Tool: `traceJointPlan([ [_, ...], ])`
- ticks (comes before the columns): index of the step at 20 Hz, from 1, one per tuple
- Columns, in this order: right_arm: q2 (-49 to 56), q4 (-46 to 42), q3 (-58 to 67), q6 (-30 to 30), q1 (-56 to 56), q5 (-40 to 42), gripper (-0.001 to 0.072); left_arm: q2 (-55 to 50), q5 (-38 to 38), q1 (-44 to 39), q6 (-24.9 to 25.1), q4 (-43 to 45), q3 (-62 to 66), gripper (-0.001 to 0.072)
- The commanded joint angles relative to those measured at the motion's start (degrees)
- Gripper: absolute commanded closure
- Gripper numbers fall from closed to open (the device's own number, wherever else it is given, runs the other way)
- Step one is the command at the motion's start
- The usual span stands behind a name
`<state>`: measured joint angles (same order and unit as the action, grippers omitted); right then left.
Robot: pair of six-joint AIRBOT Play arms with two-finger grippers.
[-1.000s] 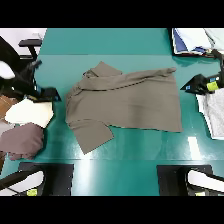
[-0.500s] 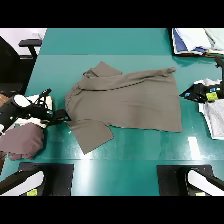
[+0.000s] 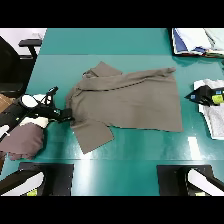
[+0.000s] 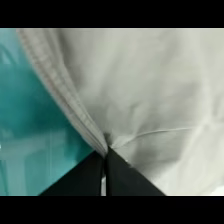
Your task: Fold the shirts.
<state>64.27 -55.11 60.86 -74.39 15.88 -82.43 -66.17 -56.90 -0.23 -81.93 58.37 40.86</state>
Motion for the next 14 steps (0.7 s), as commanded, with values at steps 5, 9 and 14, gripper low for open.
traceJointPlan([
  [5,2.0,-7.5,-17.2,0.3,15.4,1.6,0.02,0.1,-3.7,-0.3,1.0,-1.7,7.9,0.0687],
  [9,7.1,-3.2,-22.6,2.7,15.3,6.3,0.0211,0.1,-3.6,-0.3,1.0,-3.2,7.9,0.0687],
  [14,12.1,0.2,-20.4,3.1,7.1,10.1,0.0308,0.1,-3.6,-0.3,1.0,-3.3,7.9,0.0686],
])
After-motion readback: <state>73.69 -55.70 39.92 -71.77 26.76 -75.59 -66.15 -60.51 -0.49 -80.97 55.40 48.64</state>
